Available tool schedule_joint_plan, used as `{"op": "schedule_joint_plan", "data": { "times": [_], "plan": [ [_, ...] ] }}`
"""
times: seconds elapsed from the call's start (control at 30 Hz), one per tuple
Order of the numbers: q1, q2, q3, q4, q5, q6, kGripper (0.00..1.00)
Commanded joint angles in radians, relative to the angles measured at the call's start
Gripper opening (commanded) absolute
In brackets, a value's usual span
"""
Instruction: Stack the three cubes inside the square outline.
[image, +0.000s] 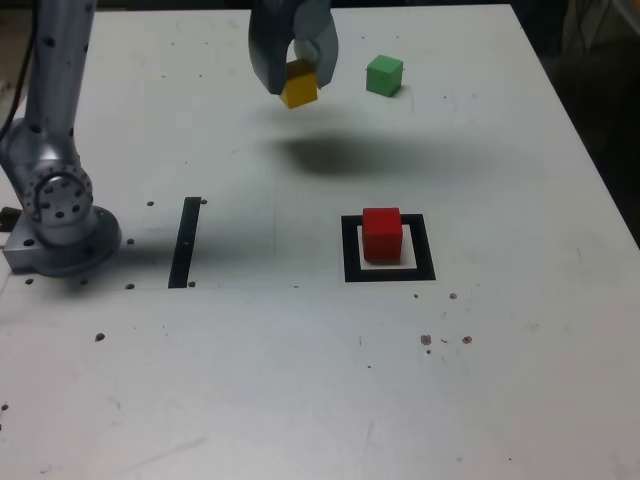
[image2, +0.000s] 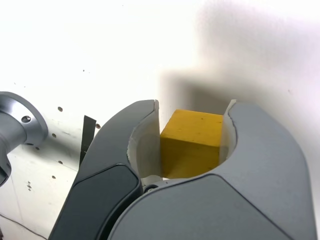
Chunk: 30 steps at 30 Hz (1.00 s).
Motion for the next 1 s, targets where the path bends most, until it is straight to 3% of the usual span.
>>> {"op": "schedule_joint_plan", "data": {
  "times": [0.0, 0.97],
  "plan": [
    [-0.032, -0.010, -0.001, 0.006, -0.005, -0.007, 0.30],
    [-0.457, -0.027, -0.029, 0.057, -0.019, -0.149, 0.30]
  ]
}}
